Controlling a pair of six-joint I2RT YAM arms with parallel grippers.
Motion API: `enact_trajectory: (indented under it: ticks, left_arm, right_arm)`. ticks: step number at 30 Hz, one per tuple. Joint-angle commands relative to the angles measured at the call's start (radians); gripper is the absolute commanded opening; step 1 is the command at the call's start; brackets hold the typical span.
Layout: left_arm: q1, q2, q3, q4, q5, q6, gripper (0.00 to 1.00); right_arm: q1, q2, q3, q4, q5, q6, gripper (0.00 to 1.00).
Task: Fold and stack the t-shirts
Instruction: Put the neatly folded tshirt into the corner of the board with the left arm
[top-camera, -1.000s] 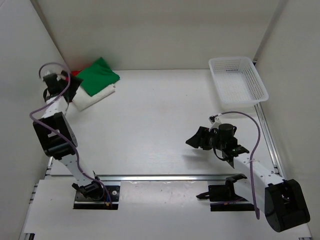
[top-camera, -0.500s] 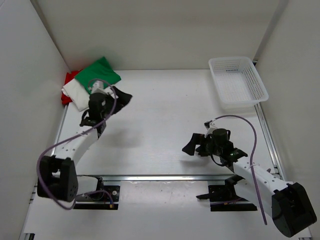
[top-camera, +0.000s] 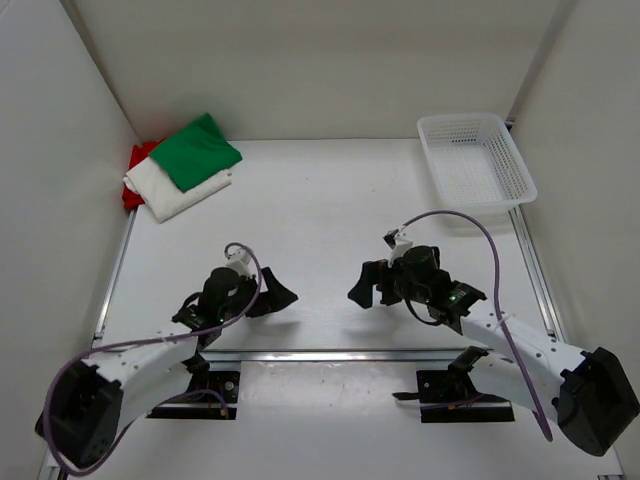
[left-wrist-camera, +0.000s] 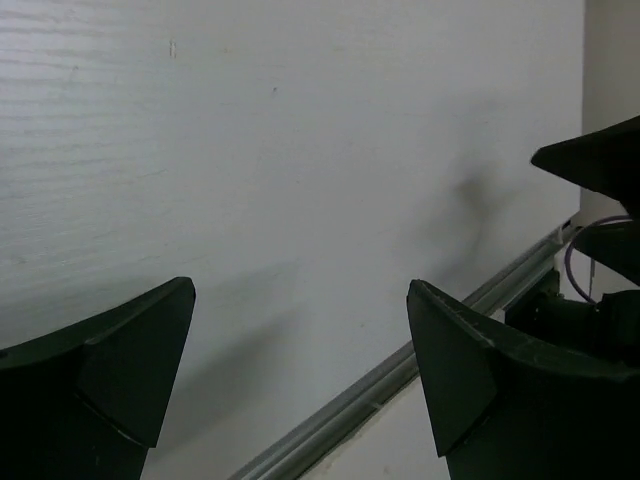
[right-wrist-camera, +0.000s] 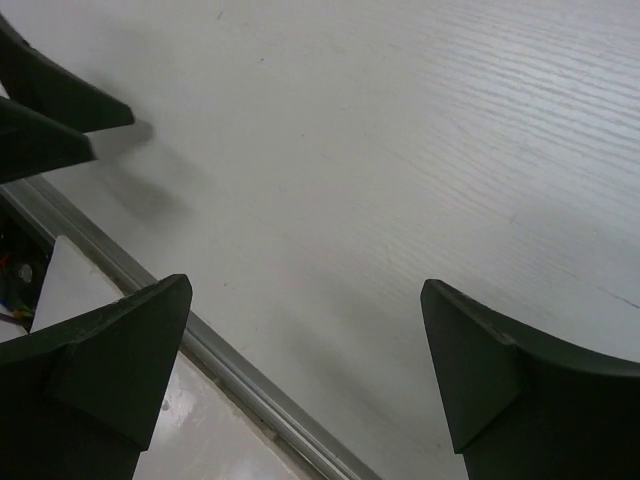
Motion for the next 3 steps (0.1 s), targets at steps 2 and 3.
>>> enact_trajectory:
  ticks: [2, 3]
  left_arm:
    - [0.092, -0.182, 0.008, -0.132, -0.008, 0.04, 0.99]
    - [0.116, -0.217, 0.034, -0.152, -0.018, 0.057, 0.99]
  right_arm:
    - [-0.035, -0.04, -0.055, 0.085, -0.045, -0.01, 0.99]
    - [-0.048, -0.046, -0.065, 0.095, -0.071, -0.001, 0.99]
